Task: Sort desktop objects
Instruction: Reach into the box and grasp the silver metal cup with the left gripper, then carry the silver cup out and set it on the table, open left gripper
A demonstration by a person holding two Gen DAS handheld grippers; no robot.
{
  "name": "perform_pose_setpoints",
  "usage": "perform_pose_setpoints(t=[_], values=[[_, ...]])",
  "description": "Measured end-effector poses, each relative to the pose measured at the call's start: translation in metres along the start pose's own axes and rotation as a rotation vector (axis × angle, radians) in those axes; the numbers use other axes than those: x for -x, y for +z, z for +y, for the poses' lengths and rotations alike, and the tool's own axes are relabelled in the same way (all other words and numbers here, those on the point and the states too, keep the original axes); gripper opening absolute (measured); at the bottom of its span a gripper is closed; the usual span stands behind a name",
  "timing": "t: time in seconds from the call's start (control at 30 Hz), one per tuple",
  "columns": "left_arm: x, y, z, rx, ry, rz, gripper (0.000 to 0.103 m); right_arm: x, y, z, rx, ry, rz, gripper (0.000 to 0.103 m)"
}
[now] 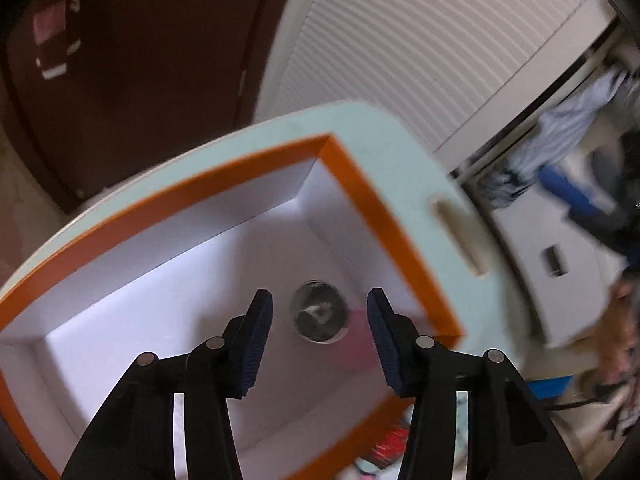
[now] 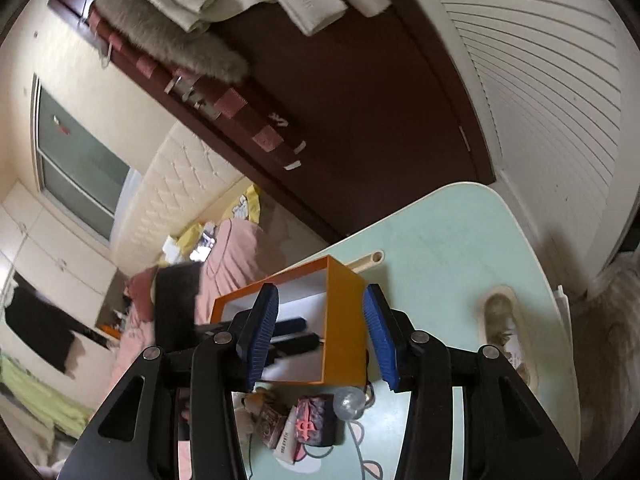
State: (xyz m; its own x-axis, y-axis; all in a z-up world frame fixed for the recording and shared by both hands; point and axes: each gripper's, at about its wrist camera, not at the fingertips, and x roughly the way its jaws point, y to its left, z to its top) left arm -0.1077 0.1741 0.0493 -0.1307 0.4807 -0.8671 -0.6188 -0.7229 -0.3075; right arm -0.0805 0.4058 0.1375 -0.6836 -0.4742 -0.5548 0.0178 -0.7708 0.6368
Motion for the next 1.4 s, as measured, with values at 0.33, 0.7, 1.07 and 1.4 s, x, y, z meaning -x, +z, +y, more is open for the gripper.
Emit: perform_pose_setpoints(t=[0.33,0.7,1.07,1.4], values=[[-0.003,0.0,0.0,-0.073,0.117,-0.012,0.028,0.01,-0.002,-0.013,-0.032,0.05,0.041,0.046],[0.07,-0.016,0.026,0.001,0.069,-0.209,0.027,-0.002,-0.009,0.001,-0.019,0.056,0.059,0.046],[0.123,-0.101,0.029,0.095,0.03,-0.249,0.027,0.037,0.008,-0.009,-0.004,0.056,0.068,0.046],[0.09,-0.136,0.058,0.238,0.044,-0.26,0.027,0.05,0.006,0.003,0.036,0.063,0.093,0.046]])
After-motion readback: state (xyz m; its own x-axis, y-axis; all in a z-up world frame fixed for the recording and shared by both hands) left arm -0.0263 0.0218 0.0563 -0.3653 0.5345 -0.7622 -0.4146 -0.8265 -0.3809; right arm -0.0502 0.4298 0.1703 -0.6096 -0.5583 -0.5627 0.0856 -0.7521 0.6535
